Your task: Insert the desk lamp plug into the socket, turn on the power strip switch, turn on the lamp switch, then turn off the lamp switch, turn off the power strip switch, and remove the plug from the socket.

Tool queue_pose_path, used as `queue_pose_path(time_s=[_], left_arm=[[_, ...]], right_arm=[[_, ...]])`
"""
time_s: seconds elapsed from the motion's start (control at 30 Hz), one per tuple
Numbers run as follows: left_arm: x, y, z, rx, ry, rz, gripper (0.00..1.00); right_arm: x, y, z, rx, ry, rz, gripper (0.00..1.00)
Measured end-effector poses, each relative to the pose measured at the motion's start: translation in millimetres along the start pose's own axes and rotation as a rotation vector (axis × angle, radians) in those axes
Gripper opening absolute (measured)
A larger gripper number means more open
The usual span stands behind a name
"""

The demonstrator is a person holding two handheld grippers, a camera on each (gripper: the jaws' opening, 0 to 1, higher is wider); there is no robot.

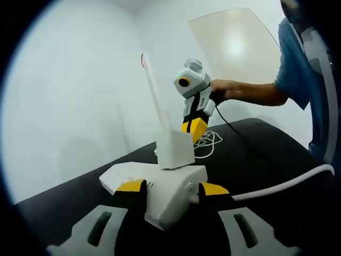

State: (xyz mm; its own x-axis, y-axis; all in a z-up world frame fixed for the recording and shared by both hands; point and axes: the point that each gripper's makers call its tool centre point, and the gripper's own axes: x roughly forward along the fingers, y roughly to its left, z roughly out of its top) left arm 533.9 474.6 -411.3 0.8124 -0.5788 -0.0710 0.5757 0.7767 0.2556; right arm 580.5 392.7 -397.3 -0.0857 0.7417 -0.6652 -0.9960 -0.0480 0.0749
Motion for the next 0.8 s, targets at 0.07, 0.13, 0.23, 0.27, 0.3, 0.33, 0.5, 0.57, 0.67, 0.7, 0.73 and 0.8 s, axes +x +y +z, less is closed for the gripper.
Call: queue_pose_path(time_s=[0.07,0.13,0.23,0.27,0.3,0.33,0.5,0.57,0.67,0.7,0.73,0.8], left_arm=[[-0.1,0.0,0.3,0.001,0.0,0.0,0.36],[-0.1,0.2,0.3,0.001,0.0,0.0,0.36],[-0.4,0.0,0.4,0.001,0.0,0.0,0.36],[-0.6,-0.1,0.6,0.0,0.0,0.001,0.36],[-0.4,-0.2,0.5,0.001,0.0,0.001,0.36],[-0.5,-0.3,0.5,0.0,0.0,0.001,0.36],[-0.2,-0.1,1.0,0.001,-0.001,0.0,0.36],[-0.1,0.3,1.0,0.001,-0.002,0.0,0.36],[0.1,1.1,0.9,0.001,-0.002,0.0,0.36],[0.2,1.1,1.0,0.0,-0.002,0.0,0.36],[0.1,1.1,1.0,0.0,-0.003,-0.001,0.36],[0.3,1.3,1.0,-0.001,-0.002,0.0,0.36]], right_arm=[[-0.9,-0.7,1.7,0.013,-0.009,0.006,0.04],[-1.4,0.6,3.1,-0.057,0.009,-0.001,0.04],[-4.6,2.1,4.1,-0.198,0.105,0.018,0.07],[-7.5,4.1,3.0,-0.187,0.149,0.032,0.13],[-8.9,7.9,5.4,-0.186,0.169,0.058,0.22],[-8.2,8.4,13.5,-0.186,0.16,0.058,0.31],[3.4,8.0,27.5,-0.238,0.217,0.057,0.39],[11.2,9.6,24.4,-0.258,0.263,0.064,0.39],[19.0,8.4,20.1,-0.279,0.314,0.067,0.31],[20.1,7.2,21.4,-0.287,0.311,0.06,0.25],[20.3,8.3,22.4,-0.285,0.311,0.073,0.24],[21.0,8.6,26.1,-0.258,0.297,0.074,0.24]])
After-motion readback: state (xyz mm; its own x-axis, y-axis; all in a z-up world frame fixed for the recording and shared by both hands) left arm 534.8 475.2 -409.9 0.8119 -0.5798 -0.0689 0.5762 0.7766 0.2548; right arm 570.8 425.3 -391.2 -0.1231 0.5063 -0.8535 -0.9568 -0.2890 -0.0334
